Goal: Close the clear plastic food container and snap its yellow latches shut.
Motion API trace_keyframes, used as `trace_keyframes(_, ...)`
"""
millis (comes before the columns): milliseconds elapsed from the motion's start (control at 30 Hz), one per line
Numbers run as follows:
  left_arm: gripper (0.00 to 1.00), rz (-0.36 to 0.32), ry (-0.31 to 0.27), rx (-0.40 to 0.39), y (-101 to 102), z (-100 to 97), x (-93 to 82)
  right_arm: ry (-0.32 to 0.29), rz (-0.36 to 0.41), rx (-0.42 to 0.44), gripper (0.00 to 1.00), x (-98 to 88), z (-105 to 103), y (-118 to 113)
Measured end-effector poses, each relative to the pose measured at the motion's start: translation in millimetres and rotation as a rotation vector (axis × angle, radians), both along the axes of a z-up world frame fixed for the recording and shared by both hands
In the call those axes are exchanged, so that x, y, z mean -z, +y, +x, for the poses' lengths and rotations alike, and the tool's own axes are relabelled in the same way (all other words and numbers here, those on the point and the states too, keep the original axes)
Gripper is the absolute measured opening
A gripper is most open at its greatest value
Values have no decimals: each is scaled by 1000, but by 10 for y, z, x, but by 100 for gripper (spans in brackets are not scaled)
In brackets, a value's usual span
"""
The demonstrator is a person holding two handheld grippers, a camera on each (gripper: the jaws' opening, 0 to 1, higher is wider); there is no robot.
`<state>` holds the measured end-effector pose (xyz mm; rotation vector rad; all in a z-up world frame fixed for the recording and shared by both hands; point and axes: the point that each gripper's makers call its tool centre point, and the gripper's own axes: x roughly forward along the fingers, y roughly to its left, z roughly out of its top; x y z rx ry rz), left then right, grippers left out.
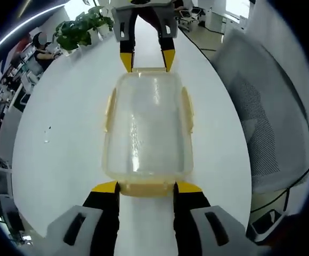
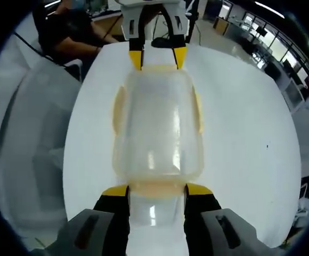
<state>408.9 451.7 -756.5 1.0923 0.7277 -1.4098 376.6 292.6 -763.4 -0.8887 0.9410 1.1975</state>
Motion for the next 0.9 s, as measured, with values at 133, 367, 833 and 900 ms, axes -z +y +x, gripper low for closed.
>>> trace_keyframes(133,38,3,5,9,-71,-25,23,-2,-6,10,38,20,-41,-59)
trace_keyframes(367,38,-15,6,27,-195,-52,23,-2,0,28,38,20,-94,-198)
trace_keyframes(833,38,-2,-4,56,-389,-118,37,-8,0,62,37,43,-207,-356)
trace_keyframes(900,38,-6,-1,58,-431,-130,38,-5,-2,65,37,49,-212,-404)
